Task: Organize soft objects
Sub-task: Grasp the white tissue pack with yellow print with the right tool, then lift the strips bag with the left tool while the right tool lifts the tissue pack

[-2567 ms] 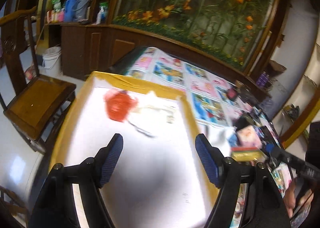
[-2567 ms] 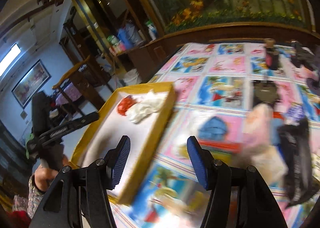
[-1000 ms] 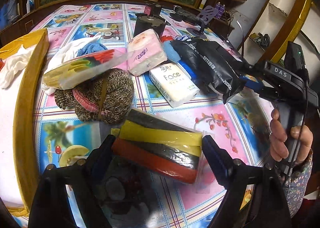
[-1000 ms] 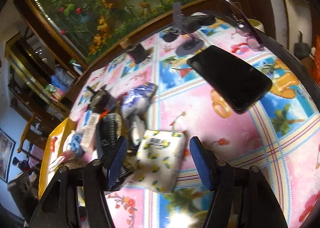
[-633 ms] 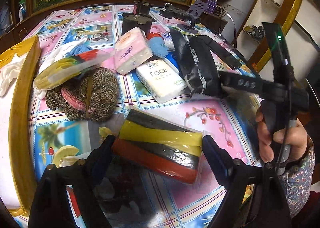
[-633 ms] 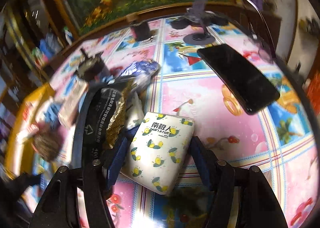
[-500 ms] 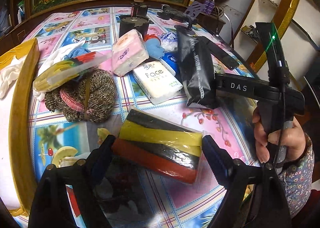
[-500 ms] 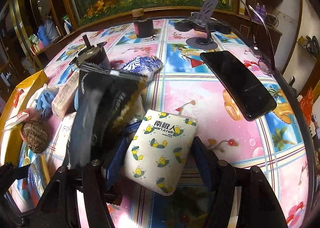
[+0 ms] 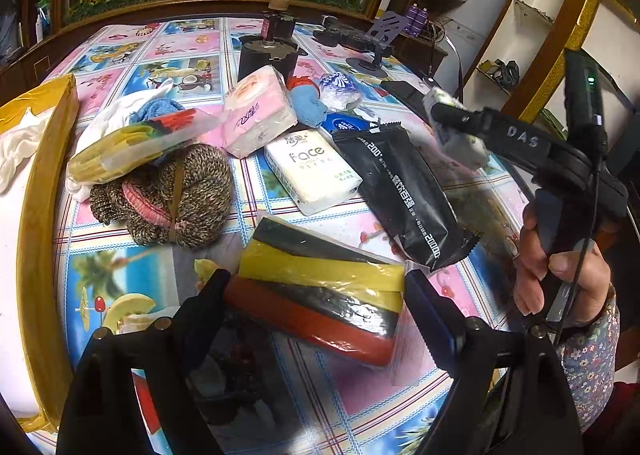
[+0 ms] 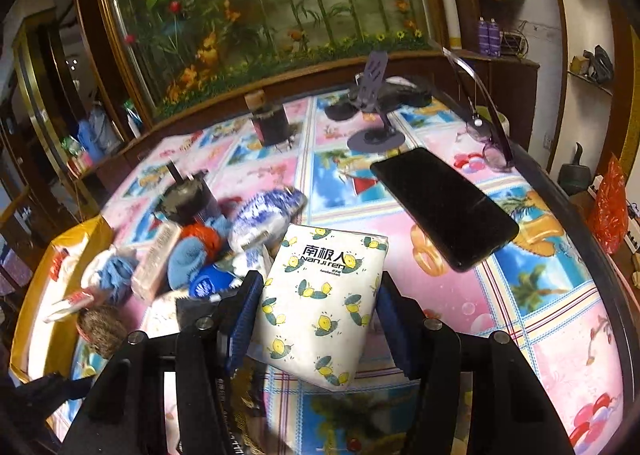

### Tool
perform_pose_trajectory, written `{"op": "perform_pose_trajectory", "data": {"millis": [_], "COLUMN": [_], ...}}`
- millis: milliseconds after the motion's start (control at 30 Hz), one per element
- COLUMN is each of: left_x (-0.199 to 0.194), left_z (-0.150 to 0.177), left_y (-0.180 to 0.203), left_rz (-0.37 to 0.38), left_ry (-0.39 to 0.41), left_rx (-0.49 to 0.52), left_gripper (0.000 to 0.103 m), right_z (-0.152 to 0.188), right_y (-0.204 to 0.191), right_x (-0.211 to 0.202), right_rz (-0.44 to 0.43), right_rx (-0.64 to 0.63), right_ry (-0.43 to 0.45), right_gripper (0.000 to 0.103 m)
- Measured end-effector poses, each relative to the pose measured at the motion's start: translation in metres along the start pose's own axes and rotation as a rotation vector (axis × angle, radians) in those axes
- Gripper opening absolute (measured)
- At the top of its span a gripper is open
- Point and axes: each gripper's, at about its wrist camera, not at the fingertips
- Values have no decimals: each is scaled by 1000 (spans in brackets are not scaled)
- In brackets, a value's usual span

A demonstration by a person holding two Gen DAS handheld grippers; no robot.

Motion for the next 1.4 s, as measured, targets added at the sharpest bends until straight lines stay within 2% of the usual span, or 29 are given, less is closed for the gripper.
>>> {"op": "perform_pose_trajectory", "data": {"millis": [133,433,867,1400], "left_x": [0,-3,-12,-17], "left_z": [0,0,3,4], "left_y": [0,0,-2,0], "left_rz": [1,8,17,21], "left_ry": [1,14,69,99], "left_rx": [1,2,-10,-4], "left_gripper": [86,86,86,86], "right_z": [1,5,11,11], "right_y": [-5,-19,-31,-33], "right_x": [-15,-25,-29,-28], "right_rz": [-45,-97,-153,-157], "right_rx": [-17,-85,-151,-162], "right_ry": [73,106,115,113], "right_gripper": [60,61,61,61]}}
Point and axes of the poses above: each gripper's, at about its wrist camera, not at the fingertips, and x roughly the way its jaws point, y to its right, z to its underside, and after that the axes turned 14 degrees about -y, right-handed
